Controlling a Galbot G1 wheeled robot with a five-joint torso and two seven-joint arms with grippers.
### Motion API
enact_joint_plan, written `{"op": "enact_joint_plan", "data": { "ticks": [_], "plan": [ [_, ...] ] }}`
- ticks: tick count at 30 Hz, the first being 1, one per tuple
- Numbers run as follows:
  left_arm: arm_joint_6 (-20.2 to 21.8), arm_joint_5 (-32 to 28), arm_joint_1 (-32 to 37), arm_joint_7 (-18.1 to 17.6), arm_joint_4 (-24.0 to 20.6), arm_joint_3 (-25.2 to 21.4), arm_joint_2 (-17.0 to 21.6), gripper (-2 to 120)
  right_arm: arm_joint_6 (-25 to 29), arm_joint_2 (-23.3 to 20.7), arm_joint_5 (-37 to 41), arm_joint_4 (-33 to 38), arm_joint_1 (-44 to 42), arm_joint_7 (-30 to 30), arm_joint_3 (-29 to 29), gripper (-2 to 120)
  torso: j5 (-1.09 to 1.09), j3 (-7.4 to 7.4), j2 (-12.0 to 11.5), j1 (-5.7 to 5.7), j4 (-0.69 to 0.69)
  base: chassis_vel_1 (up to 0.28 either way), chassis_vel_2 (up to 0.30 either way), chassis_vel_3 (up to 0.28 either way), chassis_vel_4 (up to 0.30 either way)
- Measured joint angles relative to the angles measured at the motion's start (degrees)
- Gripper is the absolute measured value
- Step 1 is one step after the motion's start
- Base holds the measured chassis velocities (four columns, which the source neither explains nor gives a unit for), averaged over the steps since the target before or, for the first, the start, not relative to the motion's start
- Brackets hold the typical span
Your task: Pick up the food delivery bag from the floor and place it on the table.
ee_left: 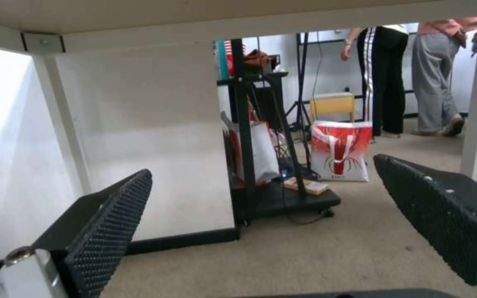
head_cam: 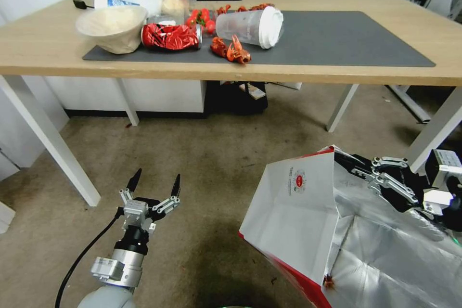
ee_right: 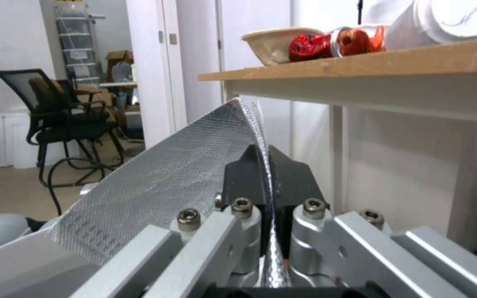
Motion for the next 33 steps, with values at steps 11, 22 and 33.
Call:
{"op": "enact_joint_plan", "data": {
  "ticks": [11, 22, 33],
  "plan": [
    [0.3, 0.2, 0.3, -0.2, -0.1, 0.1, 0.0, 100, 0.0, 0.4, 0.0, 0.6, -1.3, 0.2, 1.0, 0, 0.00, 1.98, 2.5, 0.50, 0.00, 0.000, 0.000, 0.000, 0.000],
    [0.8, 0.1, 0.4, -0.3, -0.5, 0.1, 0.5, 100, 0.1, 0.8, -0.6, 1.0, -1.6, 0.5, 0.2, 0, 0.00, 3.97, 5.0, 1.08, 0.00, 0.000, 0.000, 0.000, 0.000],
    [2.1, 0.8, 1.6, -1.2, -1.3, 0.0, 0.4, 100, 0.4, 1.4, -1.2, 0.7, -1.2, 0.6, -0.1, 0, 0.00, 5.95, 7.7, 1.83, 0.00, 0.000, 0.000, 0.000, 0.000]
  ]
}}
